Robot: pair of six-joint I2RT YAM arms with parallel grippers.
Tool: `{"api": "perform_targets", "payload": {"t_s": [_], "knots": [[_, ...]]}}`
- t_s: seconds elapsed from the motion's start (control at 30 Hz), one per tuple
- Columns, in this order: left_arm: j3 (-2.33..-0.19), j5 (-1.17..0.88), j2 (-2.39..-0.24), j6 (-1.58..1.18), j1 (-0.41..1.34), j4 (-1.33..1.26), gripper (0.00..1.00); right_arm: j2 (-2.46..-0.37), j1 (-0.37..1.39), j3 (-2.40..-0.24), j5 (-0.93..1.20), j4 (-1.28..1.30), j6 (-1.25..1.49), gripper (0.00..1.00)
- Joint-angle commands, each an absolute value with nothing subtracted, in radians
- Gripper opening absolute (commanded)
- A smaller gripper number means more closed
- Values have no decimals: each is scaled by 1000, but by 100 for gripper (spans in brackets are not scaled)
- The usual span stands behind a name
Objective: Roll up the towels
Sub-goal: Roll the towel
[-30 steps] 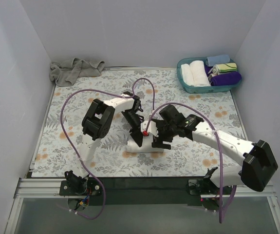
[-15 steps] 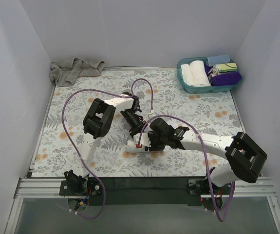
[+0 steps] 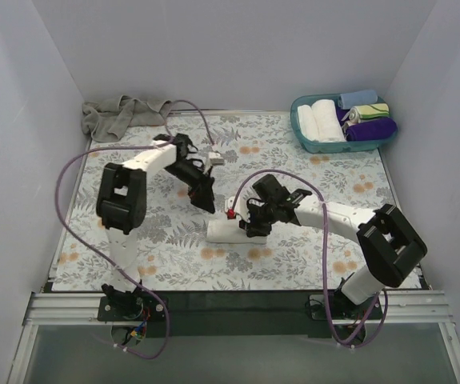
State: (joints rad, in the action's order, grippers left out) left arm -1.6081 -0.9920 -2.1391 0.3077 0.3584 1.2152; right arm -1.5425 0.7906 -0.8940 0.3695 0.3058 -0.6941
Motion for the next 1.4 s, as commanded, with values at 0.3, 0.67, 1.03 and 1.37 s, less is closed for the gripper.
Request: {"api": "perform_targets", "payload": {"t_s": [0.3, 0.67, 1.03, 1.37], "knots": [[-1074, -777, -1461, 221, 406, 649, 80, -1810, 651, -1087, 704, 632, -614, 1], [-920, -563, -1535, 300, 610, 434, 75, -1856, 629, -1155, 713, 661, -615, 1], [-959, -624, -1707, 311, 614, 590, 14, -1599, 609, -996, 507, 476, -568, 46], [-1091, -692, -1850, 362, 586, 738, 6, -1249, 615, -853, 390, 284, -526, 79]]}}
